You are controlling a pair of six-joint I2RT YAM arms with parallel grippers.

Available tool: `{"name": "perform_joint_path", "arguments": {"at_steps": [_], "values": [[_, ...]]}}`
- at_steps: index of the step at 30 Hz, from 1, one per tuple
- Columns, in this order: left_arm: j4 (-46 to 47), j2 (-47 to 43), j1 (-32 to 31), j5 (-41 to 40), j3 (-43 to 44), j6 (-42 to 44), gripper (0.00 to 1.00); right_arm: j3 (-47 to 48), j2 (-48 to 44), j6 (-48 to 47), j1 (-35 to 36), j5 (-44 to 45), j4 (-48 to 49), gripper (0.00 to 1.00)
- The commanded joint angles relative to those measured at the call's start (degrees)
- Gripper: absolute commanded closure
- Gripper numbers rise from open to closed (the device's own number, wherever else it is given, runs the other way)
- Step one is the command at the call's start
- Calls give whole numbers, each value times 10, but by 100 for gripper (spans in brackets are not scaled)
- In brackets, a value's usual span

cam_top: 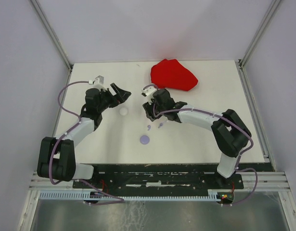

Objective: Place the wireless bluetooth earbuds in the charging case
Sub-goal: Pick up the charging case at the center of the board.

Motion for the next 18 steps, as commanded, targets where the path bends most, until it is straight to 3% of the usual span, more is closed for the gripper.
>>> {"name": "perform_joint_path", "arguments": {"at_steps": [1,3,10,18], "values": [[71,4,2,40,-4,-43,1,-23,-66,0,-12,-34,74,60],[85,14,2,51,-8,-63,1,-30,-79,-5,-19,-58,80,60],[156,76,-8,140,-13,-133,18,-45,-111,-12,-41,-132,102,60],[215,118,-48,190,-26,-193,33,-33,-111,-24,-48,-150,89,60]]}}
